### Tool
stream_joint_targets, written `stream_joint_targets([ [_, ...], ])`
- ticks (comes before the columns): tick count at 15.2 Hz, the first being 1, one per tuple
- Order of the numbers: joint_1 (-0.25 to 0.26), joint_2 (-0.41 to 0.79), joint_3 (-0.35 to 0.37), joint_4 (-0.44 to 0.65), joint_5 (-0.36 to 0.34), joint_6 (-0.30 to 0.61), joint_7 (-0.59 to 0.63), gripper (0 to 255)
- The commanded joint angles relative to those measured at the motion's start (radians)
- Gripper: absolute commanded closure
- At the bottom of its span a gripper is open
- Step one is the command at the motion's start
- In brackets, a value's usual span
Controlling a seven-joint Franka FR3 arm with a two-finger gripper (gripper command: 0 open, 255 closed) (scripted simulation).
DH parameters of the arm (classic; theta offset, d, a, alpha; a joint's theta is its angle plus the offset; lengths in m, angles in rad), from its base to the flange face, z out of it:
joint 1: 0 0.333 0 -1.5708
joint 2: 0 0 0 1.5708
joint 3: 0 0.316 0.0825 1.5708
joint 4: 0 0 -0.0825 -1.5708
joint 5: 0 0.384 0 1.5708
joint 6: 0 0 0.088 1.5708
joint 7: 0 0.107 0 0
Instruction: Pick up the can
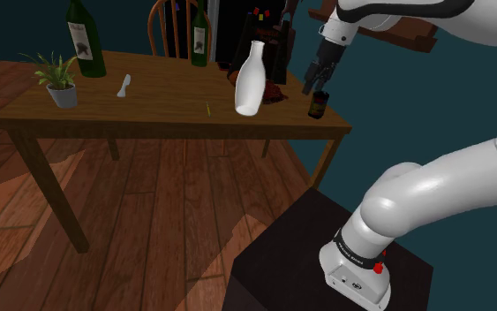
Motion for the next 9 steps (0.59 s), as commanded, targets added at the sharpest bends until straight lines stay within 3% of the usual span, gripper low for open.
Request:
stream_joint_targets([
  [1,-0.008,0.044,-0.038,0.030,-0.010,0.019,-0.041,0],
  [9,-0.027,0.252,-0.193,0.205,0.008,0.066,-0.219,0],
])
